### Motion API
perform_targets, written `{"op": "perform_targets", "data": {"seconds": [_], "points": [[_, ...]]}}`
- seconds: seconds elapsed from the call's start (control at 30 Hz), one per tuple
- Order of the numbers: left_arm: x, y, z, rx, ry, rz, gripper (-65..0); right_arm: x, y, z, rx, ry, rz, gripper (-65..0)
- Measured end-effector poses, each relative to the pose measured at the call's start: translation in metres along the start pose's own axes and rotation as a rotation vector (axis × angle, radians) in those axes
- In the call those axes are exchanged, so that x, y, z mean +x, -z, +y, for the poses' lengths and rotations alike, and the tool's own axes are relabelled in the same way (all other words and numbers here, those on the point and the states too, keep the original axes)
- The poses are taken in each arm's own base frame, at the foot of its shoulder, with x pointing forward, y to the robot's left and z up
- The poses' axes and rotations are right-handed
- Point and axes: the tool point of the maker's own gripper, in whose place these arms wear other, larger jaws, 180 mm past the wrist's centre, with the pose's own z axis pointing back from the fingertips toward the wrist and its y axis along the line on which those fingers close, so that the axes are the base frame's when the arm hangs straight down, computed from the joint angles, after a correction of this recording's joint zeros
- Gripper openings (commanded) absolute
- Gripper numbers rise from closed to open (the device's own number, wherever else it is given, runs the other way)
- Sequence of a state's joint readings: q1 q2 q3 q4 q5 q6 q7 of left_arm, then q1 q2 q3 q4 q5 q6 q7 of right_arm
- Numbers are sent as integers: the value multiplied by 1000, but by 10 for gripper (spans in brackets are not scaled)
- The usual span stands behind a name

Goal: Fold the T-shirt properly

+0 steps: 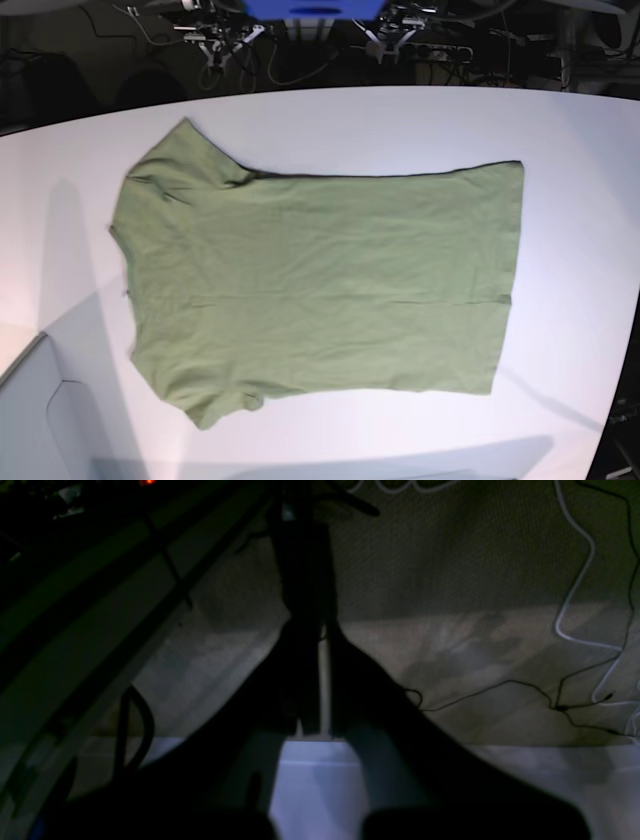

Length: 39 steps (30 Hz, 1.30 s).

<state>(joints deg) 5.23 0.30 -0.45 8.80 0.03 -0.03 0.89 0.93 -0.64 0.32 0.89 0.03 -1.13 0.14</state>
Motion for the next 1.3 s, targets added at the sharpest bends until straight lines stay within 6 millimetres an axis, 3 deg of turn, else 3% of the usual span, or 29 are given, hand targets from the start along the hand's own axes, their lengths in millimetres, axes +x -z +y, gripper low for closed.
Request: {"op": "perform_targets", "data": {"seconds": [0.13, 0.3, 0.5, 0.97, 1.3], "points": [[3, 0, -1, 1, 0, -6, -647, -1, 0, 6, 9, 0, 1, -650], [3, 1, -18, -24, -4, -12, -647, -10, 1, 5, 8, 2, 15, -650], [-5, 1, -19, -23, -9, -1, -648, -27, 1, 0, 1, 6, 42, -650], [-3, 1, -19, -23, -2, -4, -650, -33, 0, -4, -6, 7, 51, -650], [-12, 0, -19, -24, -10, -2, -650, -38, -8, -37, -47, -10, -5, -650]]}}
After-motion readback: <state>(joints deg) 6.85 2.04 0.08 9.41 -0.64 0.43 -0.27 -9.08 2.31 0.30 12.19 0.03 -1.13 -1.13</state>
